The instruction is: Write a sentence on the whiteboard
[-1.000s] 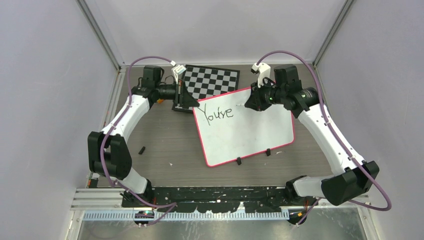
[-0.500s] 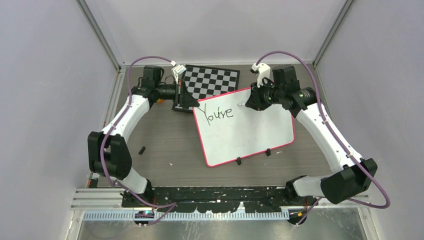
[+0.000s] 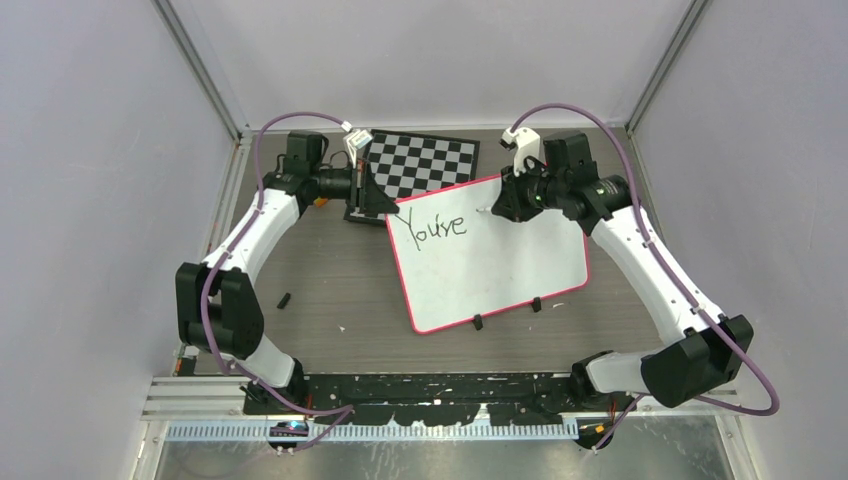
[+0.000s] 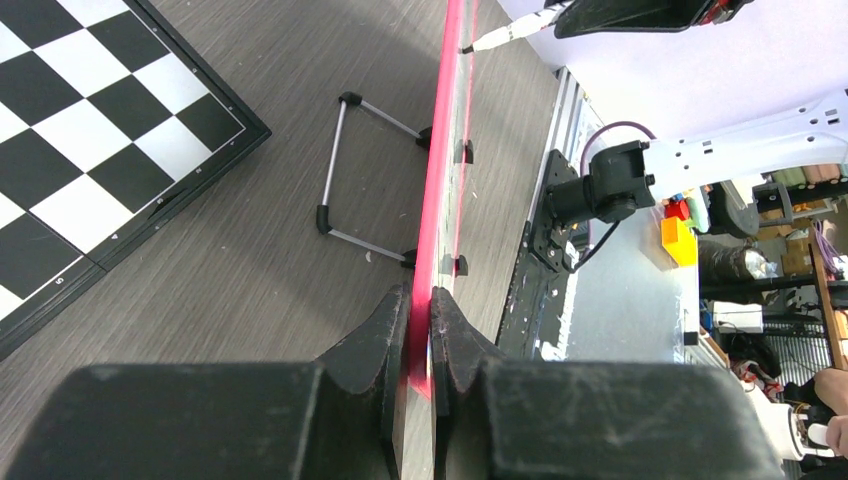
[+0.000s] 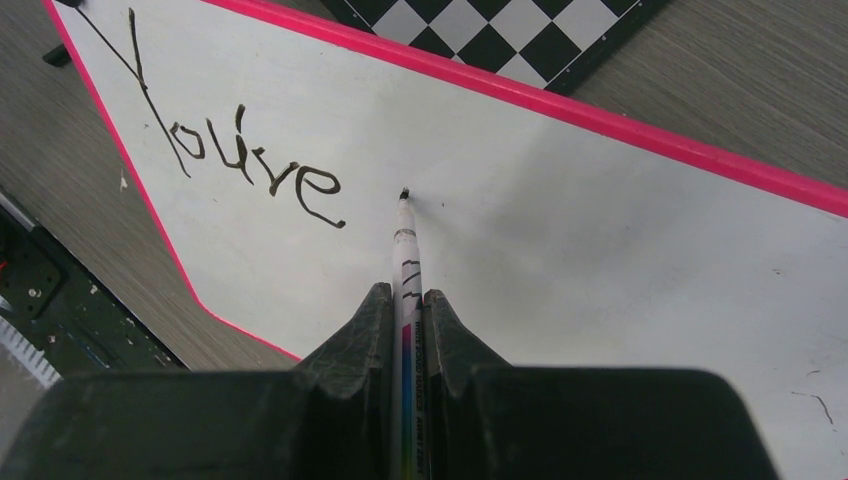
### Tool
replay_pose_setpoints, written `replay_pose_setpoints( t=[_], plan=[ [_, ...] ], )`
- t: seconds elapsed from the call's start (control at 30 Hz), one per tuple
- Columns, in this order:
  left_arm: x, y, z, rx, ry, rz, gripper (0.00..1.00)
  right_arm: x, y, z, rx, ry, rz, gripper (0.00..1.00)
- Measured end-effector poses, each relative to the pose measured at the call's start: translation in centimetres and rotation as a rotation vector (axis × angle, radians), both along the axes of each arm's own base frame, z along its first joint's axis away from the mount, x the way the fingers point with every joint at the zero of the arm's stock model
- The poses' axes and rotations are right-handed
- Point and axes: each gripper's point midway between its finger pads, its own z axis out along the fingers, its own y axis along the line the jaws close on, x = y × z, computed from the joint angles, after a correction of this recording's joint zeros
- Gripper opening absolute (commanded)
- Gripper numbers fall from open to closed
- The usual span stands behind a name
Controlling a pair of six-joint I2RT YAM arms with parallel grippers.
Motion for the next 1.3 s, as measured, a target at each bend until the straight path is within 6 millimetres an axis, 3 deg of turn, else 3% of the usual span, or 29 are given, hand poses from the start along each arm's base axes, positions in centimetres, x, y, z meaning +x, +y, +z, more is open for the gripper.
replay_pose_setpoints(
  t=[0.6,0.73,1.0,1.3],
  plan=[
    [0.2,0.0,-0.1,0.002,0.004,0.001,0.00,-2.1,-1.2,-3.0,-0.072,0.075,0.034,0.00],
    [0.2,0.0,-0.1,0.002,0.005,0.000,0.00,-2.0,-2.0,-2.8,-0.085,0.078,0.018,0.00],
    [0.2,0.0,-0.1,0.002,0.005,-0.001,0.00,-1.4,-2.1,-0.3,-0.066,0.019,0.007,0.00],
    [0.2,-0.1,-0.1,0.002,0.004,-0.002,0.00,-0.9,-2.0,-0.8,-0.069,0.032,0.007,0.00]
  ],
)
